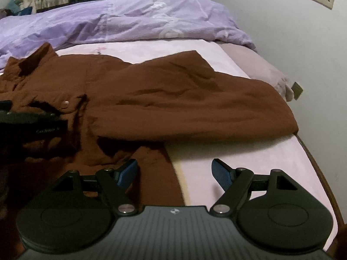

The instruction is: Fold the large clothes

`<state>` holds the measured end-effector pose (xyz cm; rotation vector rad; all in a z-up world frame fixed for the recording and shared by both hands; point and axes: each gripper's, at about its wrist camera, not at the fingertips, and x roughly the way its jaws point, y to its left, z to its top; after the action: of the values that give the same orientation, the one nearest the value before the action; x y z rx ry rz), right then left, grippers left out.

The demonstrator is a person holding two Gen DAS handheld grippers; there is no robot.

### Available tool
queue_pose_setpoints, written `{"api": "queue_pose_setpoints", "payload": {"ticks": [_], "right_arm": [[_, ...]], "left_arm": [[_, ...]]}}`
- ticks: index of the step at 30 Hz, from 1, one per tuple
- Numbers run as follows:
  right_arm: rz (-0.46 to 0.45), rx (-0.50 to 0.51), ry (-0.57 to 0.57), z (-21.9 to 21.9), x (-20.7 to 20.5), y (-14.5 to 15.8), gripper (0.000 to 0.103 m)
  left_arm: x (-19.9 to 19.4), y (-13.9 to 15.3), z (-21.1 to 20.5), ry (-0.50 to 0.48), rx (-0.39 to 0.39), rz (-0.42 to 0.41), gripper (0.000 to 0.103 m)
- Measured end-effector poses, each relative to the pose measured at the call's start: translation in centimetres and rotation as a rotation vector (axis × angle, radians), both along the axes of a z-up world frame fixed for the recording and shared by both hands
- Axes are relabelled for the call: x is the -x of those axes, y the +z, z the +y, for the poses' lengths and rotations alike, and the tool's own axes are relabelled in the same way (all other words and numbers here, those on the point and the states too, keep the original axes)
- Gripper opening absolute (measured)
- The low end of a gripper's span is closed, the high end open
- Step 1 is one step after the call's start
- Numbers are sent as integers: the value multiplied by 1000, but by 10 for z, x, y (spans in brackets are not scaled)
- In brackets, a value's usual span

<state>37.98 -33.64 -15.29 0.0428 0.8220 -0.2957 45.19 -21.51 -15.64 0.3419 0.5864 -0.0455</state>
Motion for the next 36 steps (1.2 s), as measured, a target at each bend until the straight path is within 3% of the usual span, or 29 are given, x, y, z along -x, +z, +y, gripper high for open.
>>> {"api": "queue_pose_setpoints", "payload": {"ticks": [2, 5, 9, 10, 13, 16, 17, 18, 22, 24, 25, 27, 28, 29, 31, 36], "right_arm": [[-23, -38, -18, -14, 0, 0, 91], [-77, -99, -97, -49, 4, 4, 91], [-152, -155, -293, -118, 15, 7, 95], [-154, -191, -351, -139, 13, 4, 100], [-118, -284, -516, -200, -6, -9, 100], [-94, -386, -601, -247, -21, -31, 102], [-137, -405, -619, -260, -21, -35, 102], [-158, -447, -630, -270, -22, -39, 102], [-227, -788, -606, -318, -42, -78, 99], [-300, -903, -592, -327, -49, -97, 98], [-347, -976, -579, -333, -51, -107, 94], [-408, -1068, -555, -335, -49, -115, 74], [-447, -1091, -543, -333, -48, -115, 52], [-472, -1084, -544, -331, -48, -110, 34], [-482, -973, -520, -319, -53, -87, 15], [-488, -599, -382, -259, -69, -12, 8]], "left_arm": [[10, 6, 2, -20, -17, -16, 102], [21, 30, 25, -67, 77, -20, 103], [44, 59, 51, -111, 155, -52, 103], [49, 65, 56, -116, 157, -70, 103], [51, 68, 61, -99, 88, -91, 103], [62, 67, 76, -93, 56, -75, 103], [65, 65, 84, -94, 56, -69, 103], [68, 63, 91, -93, 56, -60, 103], [59, 53, 111, -16, 74, 8, 103], [53, 51, 119, 7, 116, 52, 103], [53, 50, 122, 6, 131, 62, 103], [54, 49, 126, 7, 138, 63, 103], [53, 48, 126, 7, 127, 63, 103], [52, 47, 125, 8, 115, 60, 103], [52, 45, 126, 12, 102, 59, 103], [54, 49, 128, 15, 110, 46, 103]]}}
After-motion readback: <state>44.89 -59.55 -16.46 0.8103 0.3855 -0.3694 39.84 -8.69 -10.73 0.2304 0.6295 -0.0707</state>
